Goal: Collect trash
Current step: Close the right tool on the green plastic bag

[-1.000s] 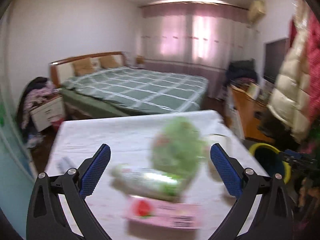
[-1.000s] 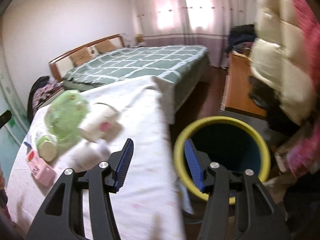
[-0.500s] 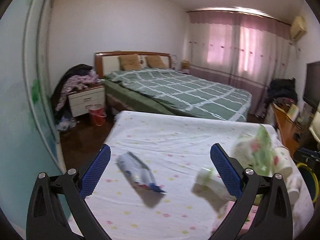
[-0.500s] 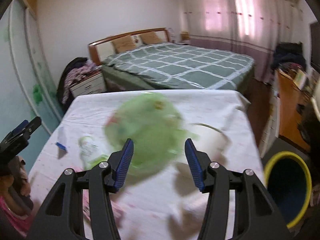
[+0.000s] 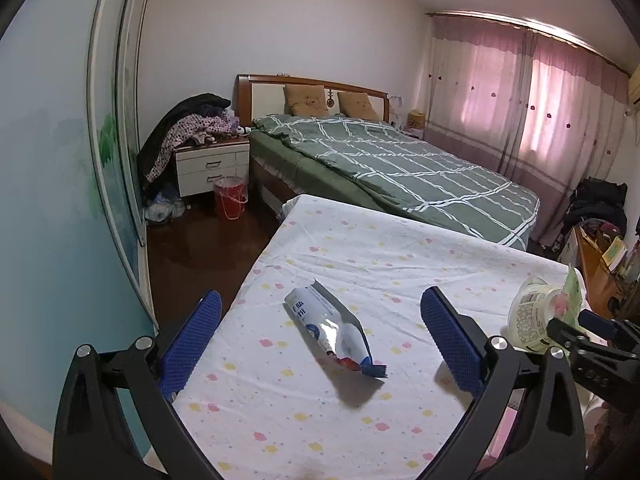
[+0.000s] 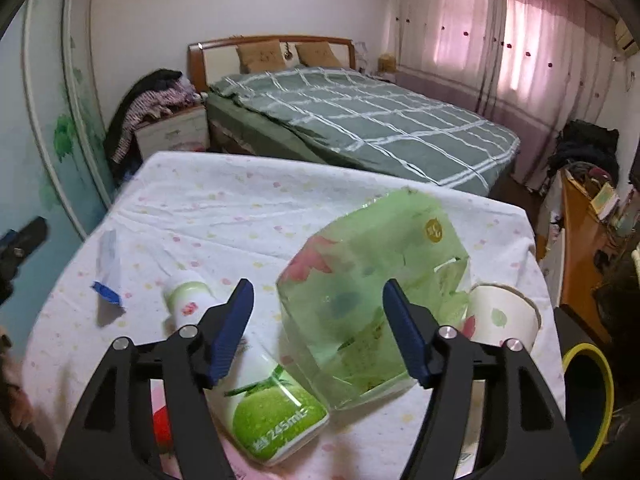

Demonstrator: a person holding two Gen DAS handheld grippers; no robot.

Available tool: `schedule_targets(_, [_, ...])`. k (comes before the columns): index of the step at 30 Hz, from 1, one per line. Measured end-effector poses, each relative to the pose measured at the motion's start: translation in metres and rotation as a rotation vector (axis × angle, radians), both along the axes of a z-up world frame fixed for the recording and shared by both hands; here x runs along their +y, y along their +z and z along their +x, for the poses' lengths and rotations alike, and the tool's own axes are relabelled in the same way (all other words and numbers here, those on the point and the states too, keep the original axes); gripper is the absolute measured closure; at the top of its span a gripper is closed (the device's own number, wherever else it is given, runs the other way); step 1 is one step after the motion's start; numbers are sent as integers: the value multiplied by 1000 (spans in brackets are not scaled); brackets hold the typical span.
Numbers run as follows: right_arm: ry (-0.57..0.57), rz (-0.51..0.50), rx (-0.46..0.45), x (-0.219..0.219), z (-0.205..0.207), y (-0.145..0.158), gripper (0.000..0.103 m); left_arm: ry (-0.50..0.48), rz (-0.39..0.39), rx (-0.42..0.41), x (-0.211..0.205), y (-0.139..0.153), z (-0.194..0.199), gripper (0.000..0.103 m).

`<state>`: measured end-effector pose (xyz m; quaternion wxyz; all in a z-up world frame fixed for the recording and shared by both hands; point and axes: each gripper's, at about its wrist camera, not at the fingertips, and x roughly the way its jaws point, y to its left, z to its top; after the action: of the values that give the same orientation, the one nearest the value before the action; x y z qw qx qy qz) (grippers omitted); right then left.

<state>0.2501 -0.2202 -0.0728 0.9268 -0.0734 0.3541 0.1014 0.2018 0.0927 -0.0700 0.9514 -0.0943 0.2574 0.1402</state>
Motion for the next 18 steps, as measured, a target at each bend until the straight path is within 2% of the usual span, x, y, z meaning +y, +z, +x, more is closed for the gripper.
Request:
schedule_targets(3, [-20,-23,11,0,4,-7,39,-9,2,0,-4,2,-2,5])
schedule_targets(9, [-9,12,16,-8,-2,-6,63,-14,-3,-2,-7,3,-4,5])
schedule_targets(11, [-3,26,10,-12,-4,-3,77,-15,-6,-3,-7,4,-4,5])
schedule_targets(16, [10,46,-25,-14,-11,6,94,-17,-3,-5,-9,4,-4,5])
schedule_targets(18, [18,49,-53,-12,-15,11,96,-21,-1,-4,-10,5,-4,5])
